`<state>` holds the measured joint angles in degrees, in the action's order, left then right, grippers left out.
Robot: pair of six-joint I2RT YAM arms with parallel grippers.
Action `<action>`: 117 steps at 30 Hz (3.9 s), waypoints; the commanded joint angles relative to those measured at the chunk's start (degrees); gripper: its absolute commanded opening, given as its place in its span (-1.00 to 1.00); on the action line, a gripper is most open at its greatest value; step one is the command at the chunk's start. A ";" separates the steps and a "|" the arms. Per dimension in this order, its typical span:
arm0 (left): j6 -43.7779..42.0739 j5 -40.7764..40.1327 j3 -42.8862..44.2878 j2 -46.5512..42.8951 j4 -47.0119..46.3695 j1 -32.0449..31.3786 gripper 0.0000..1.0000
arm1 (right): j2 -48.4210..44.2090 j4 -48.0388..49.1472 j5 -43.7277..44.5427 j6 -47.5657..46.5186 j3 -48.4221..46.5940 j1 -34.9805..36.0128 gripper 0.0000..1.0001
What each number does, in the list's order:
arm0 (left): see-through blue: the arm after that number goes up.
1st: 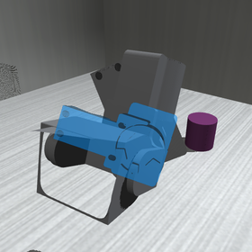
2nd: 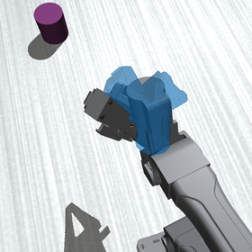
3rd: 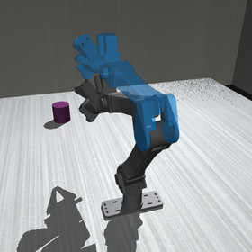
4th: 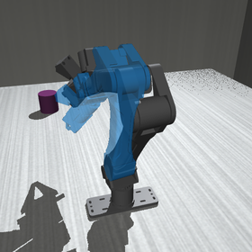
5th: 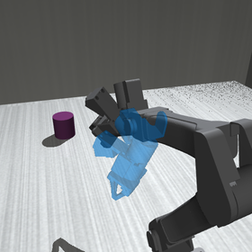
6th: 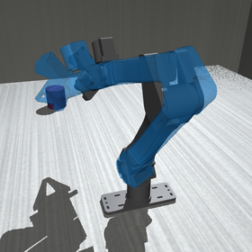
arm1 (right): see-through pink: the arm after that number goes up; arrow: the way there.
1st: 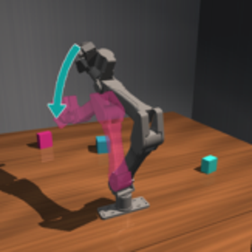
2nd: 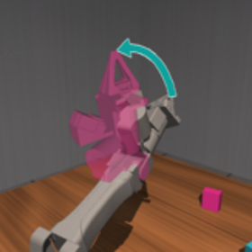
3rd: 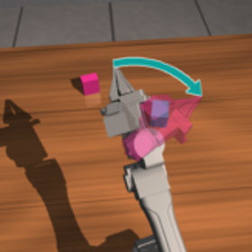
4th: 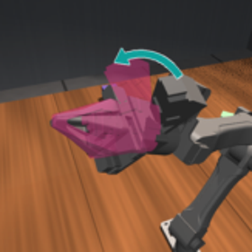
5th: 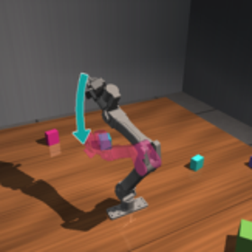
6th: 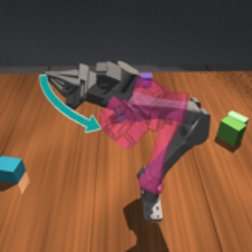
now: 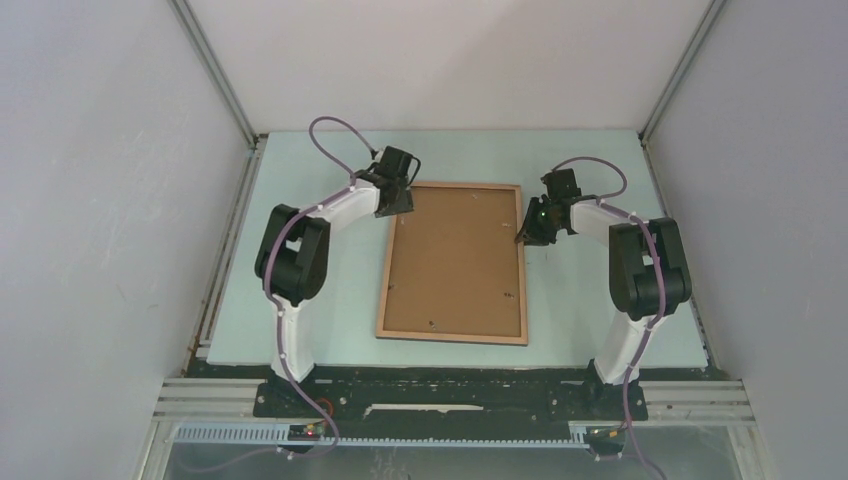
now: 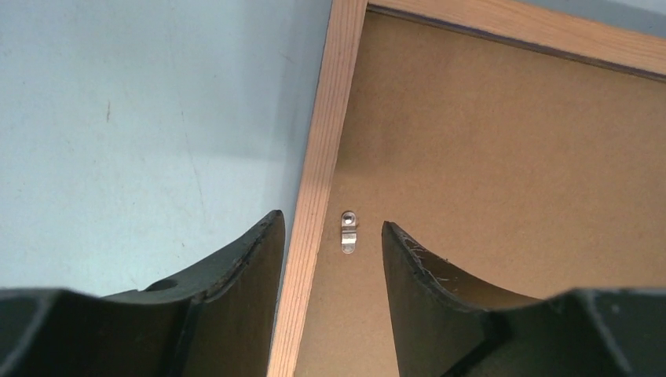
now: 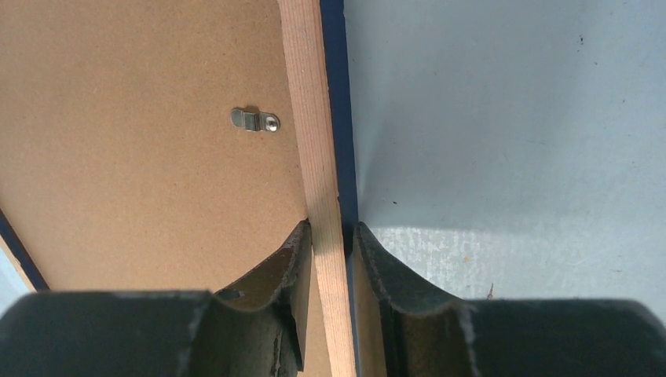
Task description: Put the photo into the frame
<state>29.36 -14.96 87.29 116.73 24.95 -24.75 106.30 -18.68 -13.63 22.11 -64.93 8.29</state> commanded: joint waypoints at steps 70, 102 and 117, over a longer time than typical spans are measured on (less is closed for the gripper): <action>-3.76 -7.89 -1.08 -2.32 5.19 -3.55 -0.70 | 0.93 -0.53 0.53 -1.80 -1.57 0.34 -0.44; 3.02 9.47 -28.48 -18.12 -3.12 -0.34 -0.36 | 0.20 -1.65 0.93 -1.48 -1.41 0.49 -0.43; -5.89 6.99 10.62 5.41 9.01 2.94 -0.95 | -2.88 0.23 -4.98 2.83 4.54 0.53 -1.00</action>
<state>26.76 -6.04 83.29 115.39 34.72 -23.77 105.47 -16.88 -13.85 22.04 -63.33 7.77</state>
